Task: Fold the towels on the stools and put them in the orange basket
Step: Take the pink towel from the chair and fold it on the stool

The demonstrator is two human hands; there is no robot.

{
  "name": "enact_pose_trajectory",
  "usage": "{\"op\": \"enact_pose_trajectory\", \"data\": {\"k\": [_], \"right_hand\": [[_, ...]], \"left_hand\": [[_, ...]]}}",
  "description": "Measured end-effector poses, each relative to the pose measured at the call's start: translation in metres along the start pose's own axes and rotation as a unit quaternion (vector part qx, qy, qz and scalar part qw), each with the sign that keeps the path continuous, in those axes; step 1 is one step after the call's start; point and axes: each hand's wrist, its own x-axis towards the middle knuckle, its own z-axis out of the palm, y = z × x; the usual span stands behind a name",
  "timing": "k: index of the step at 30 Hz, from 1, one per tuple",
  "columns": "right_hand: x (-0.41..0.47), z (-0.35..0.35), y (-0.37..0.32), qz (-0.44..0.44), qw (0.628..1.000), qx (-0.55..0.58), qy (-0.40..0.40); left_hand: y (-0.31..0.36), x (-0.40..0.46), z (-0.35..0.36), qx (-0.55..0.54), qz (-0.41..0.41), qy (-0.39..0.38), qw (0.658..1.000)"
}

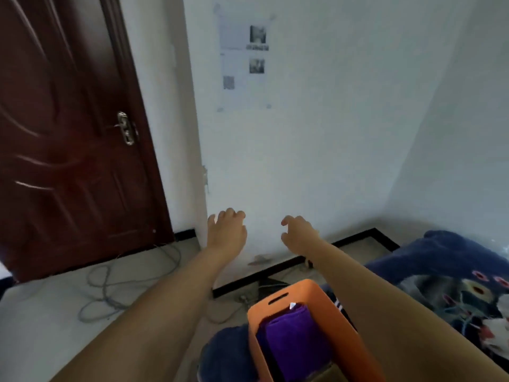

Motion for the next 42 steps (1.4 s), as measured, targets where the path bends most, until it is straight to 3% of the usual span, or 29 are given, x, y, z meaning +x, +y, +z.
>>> {"op": "enact_pose_trajectory", "data": {"k": [8, 16, 20, 30, 35, 42], "right_hand": [[-0.047, 0.008, -0.164, -0.218, 0.970, -0.068, 0.086], [-0.176, 0.081, -0.319, -0.415, 0.904, -0.061, 0.082], [-0.305, 0.143, -0.396, -0.512, 0.857, -0.045, 0.036], [-0.599, 0.238, -0.518, -0.744, 0.664, -0.057, -0.048], [-0.729, 0.274, -0.536, -0.833, 0.539, -0.088, -0.083], [-0.897, 0.313, -0.512, -0.921, 0.343, -0.112, -0.144]], "left_hand": [[-0.120, -0.100, -0.101, 0.042, -0.174, 0.108, 0.978], [-0.235, -0.312, -0.168, 0.064, -0.362, 0.131, 0.921], [-0.278, -0.483, -0.204, 0.091, -0.477, 0.116, 0.866], [-0.271, -0.814, -0.270, 0.133, -0.694, 0.148, 0.692], [-0.220, -0.939, -0.273, 0.147, -0.791, 0.117, 0.582], [-0.105, -1.053, -0.258, 0.158, -0.898, 0.101, 0.397]]}}
